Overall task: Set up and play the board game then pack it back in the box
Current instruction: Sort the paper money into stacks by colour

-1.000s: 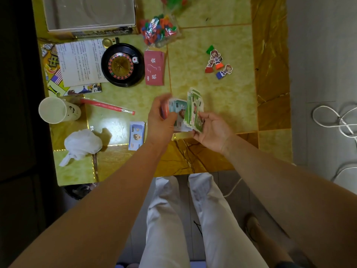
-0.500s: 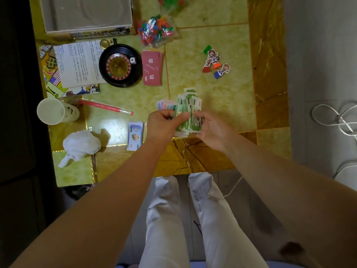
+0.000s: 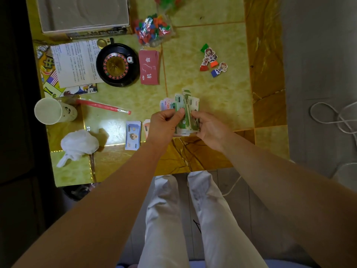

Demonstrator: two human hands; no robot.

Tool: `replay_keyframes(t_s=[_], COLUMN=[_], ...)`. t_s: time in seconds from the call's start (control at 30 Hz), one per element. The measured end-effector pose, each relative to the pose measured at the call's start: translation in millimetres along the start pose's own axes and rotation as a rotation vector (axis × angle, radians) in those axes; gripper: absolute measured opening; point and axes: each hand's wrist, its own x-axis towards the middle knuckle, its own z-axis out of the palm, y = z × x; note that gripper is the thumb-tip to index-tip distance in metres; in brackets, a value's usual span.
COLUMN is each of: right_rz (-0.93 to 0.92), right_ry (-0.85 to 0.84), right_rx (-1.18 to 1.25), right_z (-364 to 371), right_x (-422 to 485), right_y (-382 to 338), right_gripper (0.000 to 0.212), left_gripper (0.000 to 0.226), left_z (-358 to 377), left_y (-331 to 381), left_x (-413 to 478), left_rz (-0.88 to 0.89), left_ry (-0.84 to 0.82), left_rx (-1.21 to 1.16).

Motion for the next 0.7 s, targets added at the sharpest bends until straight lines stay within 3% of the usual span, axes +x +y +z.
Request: replay_keyframes(t_s=[0.1, 0.23, 0.33, 0.53, 0.7], right_rz=[-0.013, -0.033, -0.050, -0.042, -0.053], right_ry=[0.043, 0.030, 0.012, 0.012, 0.087], right_rx=[-0.060, -0.051, -0.099, -0.148, -0.300], right_z=[-7.5, -17.1, -19.4, -21.2, -22.2], right_x=[0.1, -4.3, -7.9, -8.5, -4.7], right_y=[0.2, -2.3, -5.5, -12.6, -17.1], right_gripper=[0.009, 0.014, 0.011, 0.029, 0.025], left_gripper=[0.031, 0.040, 0.034, 0.038, 0.045], left_z=[2.8, 6.6, 8.7, 13.1, 13.5], left_y=[-3.5, -7.9, -9.3, -8.1, -6.6], left_x=[-2.0, -2.7, -1.5, 0.7, 6.8], left_rz=[-0.028, -0.057, -0.099, -0.187, -0.127], left_ry=[-0.054, -0.105, -0.121, -0.136, -0.130], left_rx=[0.036, 0.015, 0.023, -0.033, 0.069])
